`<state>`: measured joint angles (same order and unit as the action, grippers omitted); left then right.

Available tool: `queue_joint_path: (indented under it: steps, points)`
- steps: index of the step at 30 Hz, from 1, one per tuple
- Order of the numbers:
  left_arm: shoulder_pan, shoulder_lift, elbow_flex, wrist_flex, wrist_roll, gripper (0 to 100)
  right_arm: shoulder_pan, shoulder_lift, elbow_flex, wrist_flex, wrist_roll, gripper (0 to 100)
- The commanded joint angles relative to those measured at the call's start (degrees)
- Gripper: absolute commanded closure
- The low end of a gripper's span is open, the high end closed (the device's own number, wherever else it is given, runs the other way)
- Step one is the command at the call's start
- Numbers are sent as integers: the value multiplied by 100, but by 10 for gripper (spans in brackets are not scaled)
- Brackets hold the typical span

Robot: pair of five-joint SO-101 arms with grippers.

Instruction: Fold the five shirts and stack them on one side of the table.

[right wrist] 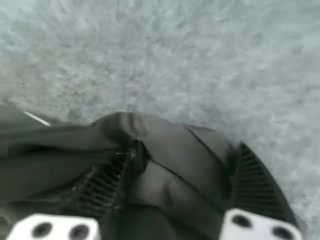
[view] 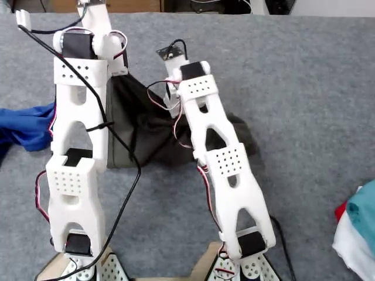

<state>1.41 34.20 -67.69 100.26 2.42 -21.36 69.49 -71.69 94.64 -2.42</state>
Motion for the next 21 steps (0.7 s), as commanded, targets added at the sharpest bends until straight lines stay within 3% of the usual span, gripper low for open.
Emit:
queue_joint_path:
  steps: [1, 6, 12, 21]
  points:
    - [9, -435, 114, 62, -62, 981, -57, 145, -602, 527, -26, 821]
    - [35, -435, 123, 62, -62, 981, 215, 127, -760, 738, -26, 992]
    - [53, -637, 114, 62, -62, 981, 927, -532, -1429, 765, -62, 993]
    - [387, -1807, 158, 62, -70, 981, 1481, -2897, -2220, 765, -26, 993]
